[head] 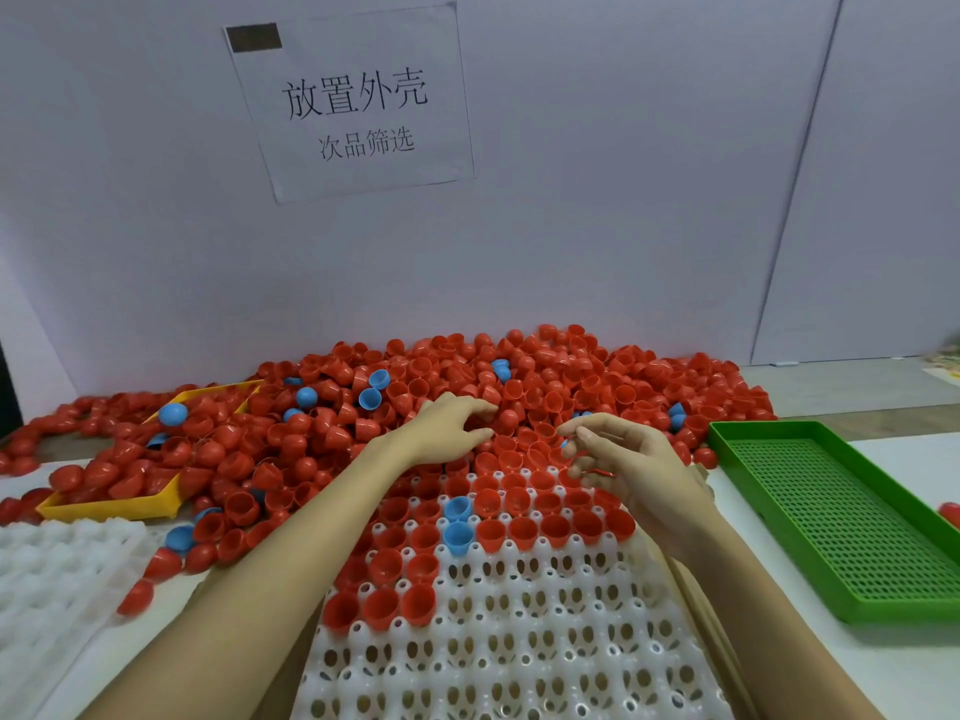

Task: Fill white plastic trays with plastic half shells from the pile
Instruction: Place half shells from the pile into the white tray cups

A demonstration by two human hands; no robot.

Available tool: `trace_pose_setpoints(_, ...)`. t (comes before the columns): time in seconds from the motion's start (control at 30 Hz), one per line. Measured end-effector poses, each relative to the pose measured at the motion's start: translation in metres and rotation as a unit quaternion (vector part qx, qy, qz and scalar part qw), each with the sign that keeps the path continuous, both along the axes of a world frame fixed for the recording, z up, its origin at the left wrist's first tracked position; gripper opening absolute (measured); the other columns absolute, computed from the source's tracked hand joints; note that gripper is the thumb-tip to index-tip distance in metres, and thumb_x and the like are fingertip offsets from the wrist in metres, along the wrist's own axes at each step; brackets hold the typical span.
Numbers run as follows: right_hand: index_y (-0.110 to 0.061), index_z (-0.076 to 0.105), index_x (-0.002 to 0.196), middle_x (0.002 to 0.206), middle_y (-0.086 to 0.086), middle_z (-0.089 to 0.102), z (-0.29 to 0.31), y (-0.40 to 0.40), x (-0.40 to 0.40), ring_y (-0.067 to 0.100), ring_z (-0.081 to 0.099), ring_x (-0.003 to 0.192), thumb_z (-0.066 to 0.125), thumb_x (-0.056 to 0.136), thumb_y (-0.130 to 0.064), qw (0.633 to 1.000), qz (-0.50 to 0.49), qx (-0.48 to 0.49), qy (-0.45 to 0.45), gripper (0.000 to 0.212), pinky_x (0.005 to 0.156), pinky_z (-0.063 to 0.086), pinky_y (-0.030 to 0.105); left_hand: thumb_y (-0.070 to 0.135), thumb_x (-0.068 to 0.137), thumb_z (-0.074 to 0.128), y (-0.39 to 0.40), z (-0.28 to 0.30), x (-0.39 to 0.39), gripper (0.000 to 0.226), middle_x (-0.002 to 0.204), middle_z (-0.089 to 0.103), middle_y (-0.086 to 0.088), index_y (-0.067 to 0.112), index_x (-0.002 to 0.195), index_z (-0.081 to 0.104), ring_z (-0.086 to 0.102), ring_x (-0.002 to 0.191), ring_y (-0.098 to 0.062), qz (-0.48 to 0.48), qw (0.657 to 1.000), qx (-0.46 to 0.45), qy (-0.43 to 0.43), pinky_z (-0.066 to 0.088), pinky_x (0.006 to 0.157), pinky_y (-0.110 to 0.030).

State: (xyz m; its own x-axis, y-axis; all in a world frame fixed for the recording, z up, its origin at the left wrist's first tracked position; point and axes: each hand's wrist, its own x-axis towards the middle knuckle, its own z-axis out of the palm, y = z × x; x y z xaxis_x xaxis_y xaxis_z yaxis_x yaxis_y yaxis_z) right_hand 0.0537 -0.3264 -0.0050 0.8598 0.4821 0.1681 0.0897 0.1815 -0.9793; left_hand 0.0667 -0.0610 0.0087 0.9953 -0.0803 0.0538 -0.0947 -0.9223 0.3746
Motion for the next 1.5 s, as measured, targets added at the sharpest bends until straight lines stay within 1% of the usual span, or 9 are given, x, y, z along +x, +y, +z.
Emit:
trace_pose_setpoints(0.17, -0.012, 0.08, 0.105, 0.095, 0.011, 0.074, 0.001, 0.0, 0.0, 0.023, 0.068, 0.083, 0.059, 0.105, -0.012, 1.0, -0.002, -0.005, 0.0, 0.021, 0.075, 0.059, 0.026, 0.029, 0.1, 0.065, 0.0, 0.005, -0.024, 0.047, 0.142, 0.06, 0.006, 0.025, 0.146, 0.056, 0.052, 0.134, -0.011, 0.023, 0.994, -0.094, -0.06, 0.036, 0.119, -0.044)
trace_pose_setpoints(0.27, -0.013, 0.081, 0.104, 0.094, 0.01, 0.075, 0.001, 0.0, 0.0, 0.021, 0.069, 0.082, 0.06, 0.105, -0.012, 1.0, -0.009, -0.003, -0.003, 0.021, 0.074, 0.059, 0.025, 0.027, 0.093, 0.075, -0.014, 0.011, -0.05, 0.031, 0.113, 0.074, 0.016, 0.027, 0.124, 0.073, 0.066, 0.108, 0.001, 0.03, 0.962, -0.22, -0.162, 0.054, 0.101, -0.029)
trace_pose_setpoints(0.4, -0.017, 0.08, 0.11, 0.1, 0.011, 0.076, 0.002, 0.002, -0.003, 0.023, 0.072, 0.087, 0.065, 0.102, -0.017, 1.0, 0.005, -0.019, -0.012, 0.017, 0.079, 0.061, 0.029, 0.025, 0.086, 0.083, -0.039, 0.015, -0.097, 0.017, 0.097, 0.076, 0.012, 0.03, 0.101, 0.076, 0.071, 0.093, -0.008, -0.013, 0.923, -0.32, -0.215, 0.056, 0.085, -0.019)
trace_pose_setpoints(0.57, -0.028, 0.071, 0.133, 0.122, 0.014, 0.074, 0.004, 0.005, -0.01, 0.033, 0.073, 0.111, 0.066, 0.101, -0.03, 0.991, 0.125, -0.04, 0.005, 0.033, 0.09, 0.061, 0.033, 0.025, 0.093, 0.075, -0.051, 0.009, -0.135, 0.019, 0.104, 0.07, 0.01, 0.036, 0.108, 0.069, 0.065, 0.104, -0.016, -0.071, 0.94, -0.291, -0.163, 0.05, 0.094, -0.021)
trace_pose_setpoints(0.7, -0.019, 0.067, 0.139, 0.127, 0.018, 0.071, 0.005, 0.007, -0.012, 0.032, 0.071, 0.114, 0.066, 0.104, -0.029, 0.977, 0.212, -0.028, 0.009, 0.036, 0.095, 0.059, 0.031, 0.022, 0.094, 0.074, -0.042, 0.001, -0.144, 0.032, 0.11, 0.067, 0.014, 0.039, 0.119, 0.06, 0.063, 0.111, -0.012, -0.061, 0.951, -0.266, -0.144, 0.047, 0.096, -0.019)
trace_pose_setpoints(1.07, -0.02, 0.073, 0.125, 0.123, 0.008, 0.074, 0.005, 0.013, -0.021, 0.03, 0.071, 0.118, 0.078, 0.096, -0.029, 0.98, 0.183, -0.078, -0.024, 0.03, 0.099, 0.058, 0.035, 0.007, 0.099, 0.063, -0.029, -0.005, -0.146, 0.026, 0.107, 0.072, 0.008, 0.027, 0.115, 0.065, 0.068, 0.104, -0.014, 0.003, 0.929, -0.349, -0.121, 0.055, 0.094, -0.029)
trace_pose_setpoints(1.23, -0.022, 0.073, 0.124, 0.123, 0.003, 0.074, 0.006, 0.015, -0.024, 0.027, 0.073, 0.113, 0.081, 0.093, -0.03, 0.975, 0.19, -0.105, -0.056, 0.033, 0.101, 0.058, 0.039, 0.027, 0.097, 0.068, -0.037, -0.005, -0.146, 0.008, 0.099, 0.076, 0.004, 0.022, 0.102, 0.073, 0.073, 0.095, -0.013, 0.004, 0.904, -0.407, -0.128, 0.056, 0.088, -0.023)
trace_pose_setpoints(1.4, -0.023, 0.066, 0.139, 0.139, 0.004, 0.068, 0.008, 0.013, -0.024, 0.024, 0.07, 0.12, 0.069, 0.103, -0.025, 0.954, 0.269, -0.099, -0.081, 0.036, 0.099, 0.057, 0.031, 0.018, 0.084, 0.085, -0.029, -0.001, -0.148, 0.014, 0.095, 0.078, 0.002, 0.02, 0.093, 0.074, 0.075, 0.095, -0.014, -0.015, 0.914, -0.386, -0.128, 0.058, 0.091, -0.025)
trace_pose_setpoints(1.5, -0.023, 0.061, 0.145, 0.143, 0.01, 0.065, 0.008, 0.009, -0.019, 0.031, 0.064, 0.131, 0.063, 0.107, -0.023, 0.956, 0.277, -0.072, -0.062, 0.039, 0.104, 0.055, 0.034, 0.015, 0.082, 0.084, -0.014, 0.007, -0.153, 0.017, 0.097, 0.078, 0.008, 0.028, 0.089, 0.075, 0.074, 0.101, -0.009, -0.044, 0.938, -0.318, -0.13, 0.051, 0.095, -0.015)
